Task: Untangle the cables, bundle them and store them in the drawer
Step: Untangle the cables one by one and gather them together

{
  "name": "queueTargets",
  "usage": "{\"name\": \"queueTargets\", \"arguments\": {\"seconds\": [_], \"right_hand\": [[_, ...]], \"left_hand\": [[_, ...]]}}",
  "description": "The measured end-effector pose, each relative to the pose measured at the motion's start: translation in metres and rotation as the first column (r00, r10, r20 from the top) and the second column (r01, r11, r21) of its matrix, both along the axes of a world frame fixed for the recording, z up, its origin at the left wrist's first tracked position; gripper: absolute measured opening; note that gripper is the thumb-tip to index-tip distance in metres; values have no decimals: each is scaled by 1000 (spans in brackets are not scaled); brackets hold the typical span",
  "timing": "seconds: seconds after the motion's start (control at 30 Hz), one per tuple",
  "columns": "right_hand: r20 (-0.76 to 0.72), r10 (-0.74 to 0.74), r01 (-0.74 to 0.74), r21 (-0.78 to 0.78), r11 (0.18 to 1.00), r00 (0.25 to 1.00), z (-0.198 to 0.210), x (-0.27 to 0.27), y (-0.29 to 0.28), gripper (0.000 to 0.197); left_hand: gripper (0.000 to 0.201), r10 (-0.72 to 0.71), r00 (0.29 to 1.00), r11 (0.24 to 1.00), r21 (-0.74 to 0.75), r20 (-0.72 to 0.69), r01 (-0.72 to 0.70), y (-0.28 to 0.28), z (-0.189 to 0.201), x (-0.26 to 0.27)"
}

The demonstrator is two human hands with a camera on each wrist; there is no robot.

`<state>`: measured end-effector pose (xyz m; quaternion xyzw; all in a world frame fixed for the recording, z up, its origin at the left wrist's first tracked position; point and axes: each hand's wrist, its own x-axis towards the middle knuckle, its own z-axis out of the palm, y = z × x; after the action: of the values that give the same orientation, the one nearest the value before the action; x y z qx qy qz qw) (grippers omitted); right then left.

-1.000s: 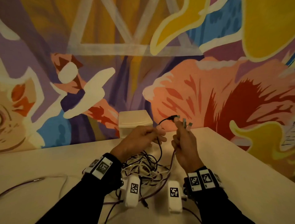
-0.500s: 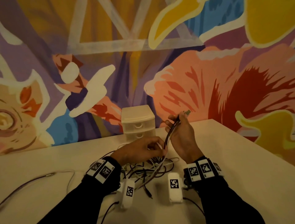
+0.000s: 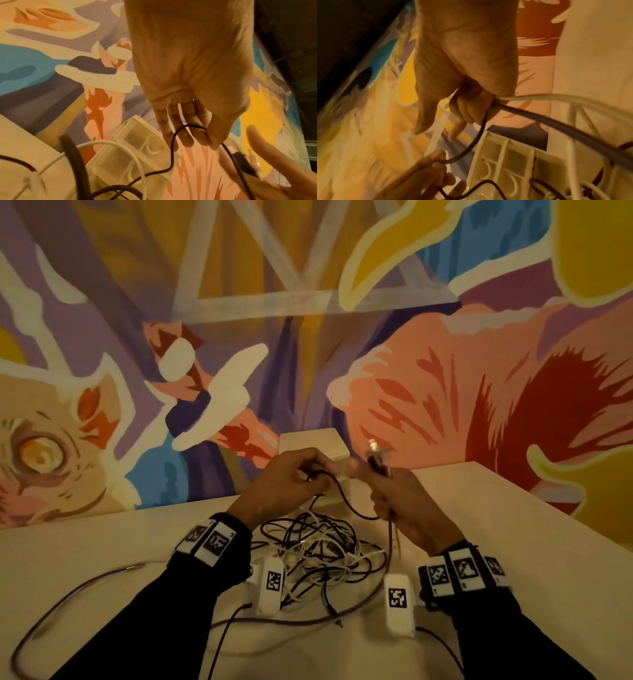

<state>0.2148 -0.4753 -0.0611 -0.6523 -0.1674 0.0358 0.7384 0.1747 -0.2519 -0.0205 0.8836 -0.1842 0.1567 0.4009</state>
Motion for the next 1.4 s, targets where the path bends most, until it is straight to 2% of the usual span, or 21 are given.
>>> {"name": "queueTargets", "arguments": {"seconds": [0.03,0.1,0.23,0.27,0.33,0.37,0.43,0.53,0.6,0.67,0.73,0.83,0.9,0.97,1.03,1.1,1.2,1.3,1.37,1.4], "right_hand": [[41,31,-26,-125,992,999,-1,-4,4,39],[83,81,-57,-265,963,993,0,-8,6,29],[111,150,-103,-349,931,982,1,-10,2,20],[141,151,-102,-307,946,978,1,-11,2,18],[154,145,-140,-44,989,977,0,-8,3,13],[143,159,-174,102,979,977,1,-7,3,13],[141,183,-214,255,943,973,4,-6,5,23],[152,187,-229,338,913,971,5,-10,7,15],[138,180,-221,404,887,974,6,-11,3,18],[117,178,-212,457,864,977,8,-11,-2,20],[105,159,-190,477,858,982,8,-9,-7,20],[74,49,-77,458,886,996,5,0,-10,22],[5,-93,83,403,911,996,1,7,-13,20],[-50,-279,281,279,918,959,-6,14,-16,25],[0,-417,412,161,897,909,-15,19,-15,26],[117,-483,476,83,875,868,-19,18,-9,24],[314,-410,453,-78,888,857,-21,15,5,12],[406,-262,374,-224,900,875,-22,6,22,12],[407,-224,322,-192,927,886,-21,0,31,11],[380,-220,284,-121,951,898,-21,-2,33,23]], "left_hand": [[12,11,1000,1000,17,18,-11,0,1,0],[16,41,999,998,38,29,-43,2,-1,3],[19,75,997,996,-39,-17,-75,10,-11,6],[17,70,997,996,-59,-15,-71,12,-13,6],[13,82,997,995,-62,-5,-82,12,-15,6],[14,98,995,994,-50,-16,-98,11,-16,6],[22,102,993,995,-1,-59,-103,5,-17,4],[39,-20,986,996,77,-166,34,-4,-26,3],[50,-51,976,981,174,-214,90,-1,-36,6],[36,-8,986,973,225,-169,46,9,-45,12],[20,53,992,981,191,-118,-30,20,-46,16],[19,166,985,982,94,-36,-162,34,-40,17],[17,208,978,978,-8,-17,-208,42,-33,14],[17,218,975,964,-149,-41,-222,46,-23,9],[18,247,969,920,-309,-25,-242,49,-12,4],[18,262,965,864,-442,-17,-242,47,-4,-1],[23,230,972,831,-511,-46,-221,35,2,-6],[39,241,970,873,-439,12,-212,23,-1,-5],[53,244,969,908,-361,39,-214,16,-5,-4],[58,242,969,920,-327,41,-216,13,-8,-3]]}}
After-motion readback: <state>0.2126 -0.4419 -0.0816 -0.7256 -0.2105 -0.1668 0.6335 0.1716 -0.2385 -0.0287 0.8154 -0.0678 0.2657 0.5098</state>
